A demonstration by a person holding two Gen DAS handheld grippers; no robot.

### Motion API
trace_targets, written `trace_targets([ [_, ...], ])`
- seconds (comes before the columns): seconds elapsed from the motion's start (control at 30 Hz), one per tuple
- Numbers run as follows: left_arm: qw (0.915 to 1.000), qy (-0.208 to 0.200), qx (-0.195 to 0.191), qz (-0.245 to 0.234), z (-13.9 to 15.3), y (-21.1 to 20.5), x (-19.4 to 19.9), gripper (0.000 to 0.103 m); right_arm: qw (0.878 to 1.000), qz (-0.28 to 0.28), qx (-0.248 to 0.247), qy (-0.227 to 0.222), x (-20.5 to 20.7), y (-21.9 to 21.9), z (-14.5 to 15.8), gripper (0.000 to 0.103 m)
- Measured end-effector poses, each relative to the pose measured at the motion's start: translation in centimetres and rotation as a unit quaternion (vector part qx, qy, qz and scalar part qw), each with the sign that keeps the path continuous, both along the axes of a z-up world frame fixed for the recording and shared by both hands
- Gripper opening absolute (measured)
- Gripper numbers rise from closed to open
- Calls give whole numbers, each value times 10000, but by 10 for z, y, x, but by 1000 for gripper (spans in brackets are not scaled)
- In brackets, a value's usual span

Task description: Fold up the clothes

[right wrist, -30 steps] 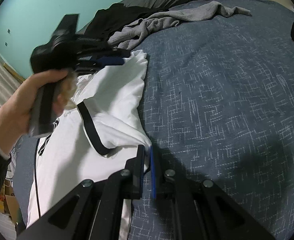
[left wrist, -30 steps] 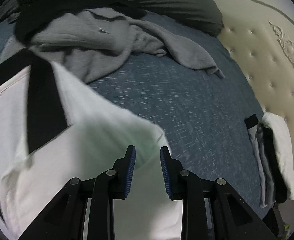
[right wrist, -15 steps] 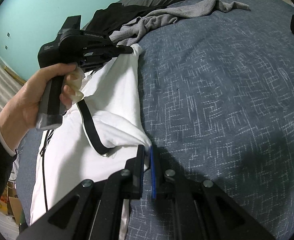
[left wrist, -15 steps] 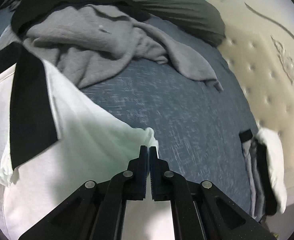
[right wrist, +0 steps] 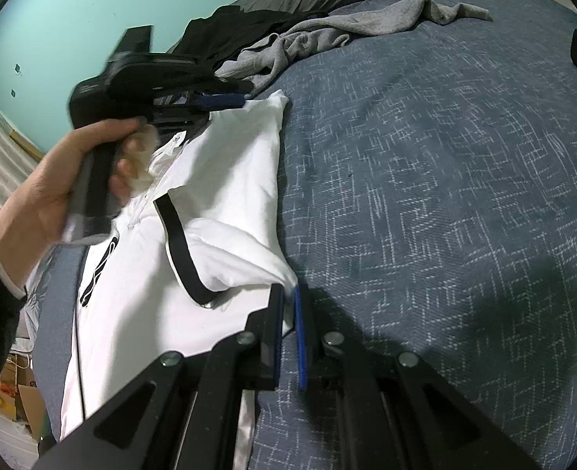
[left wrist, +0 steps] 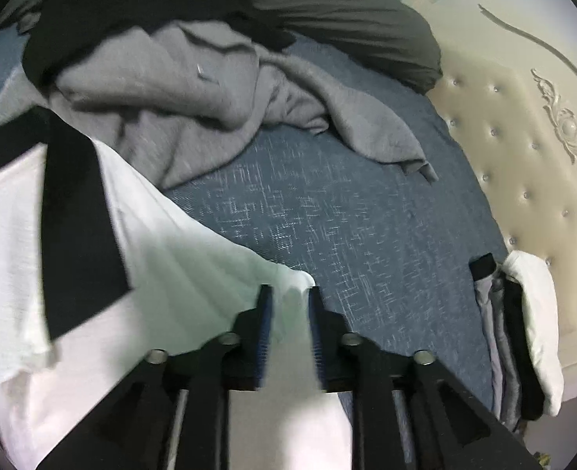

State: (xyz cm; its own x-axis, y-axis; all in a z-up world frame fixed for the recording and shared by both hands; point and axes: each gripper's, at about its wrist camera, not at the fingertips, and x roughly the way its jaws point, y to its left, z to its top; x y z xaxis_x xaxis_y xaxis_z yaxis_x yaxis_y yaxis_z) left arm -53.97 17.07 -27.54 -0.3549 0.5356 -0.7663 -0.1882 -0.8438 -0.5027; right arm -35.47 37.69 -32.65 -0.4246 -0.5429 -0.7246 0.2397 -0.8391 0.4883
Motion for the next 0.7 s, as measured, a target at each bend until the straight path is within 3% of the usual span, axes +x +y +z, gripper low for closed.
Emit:
trace_targets([
  [0.2,9989,52,-365,-277,10,-20,41,29,10000,1,-41,-16,5,5,1,5],
  [0.63,9985,-168,-510,132,-23,-68,91,28,9997,13,201,-123,2,11,-2,5],
  [0.7,9985,-38,-531,103,-15,-69,97,28,9997,-182,-87,-136,-3,22,0,5],
])
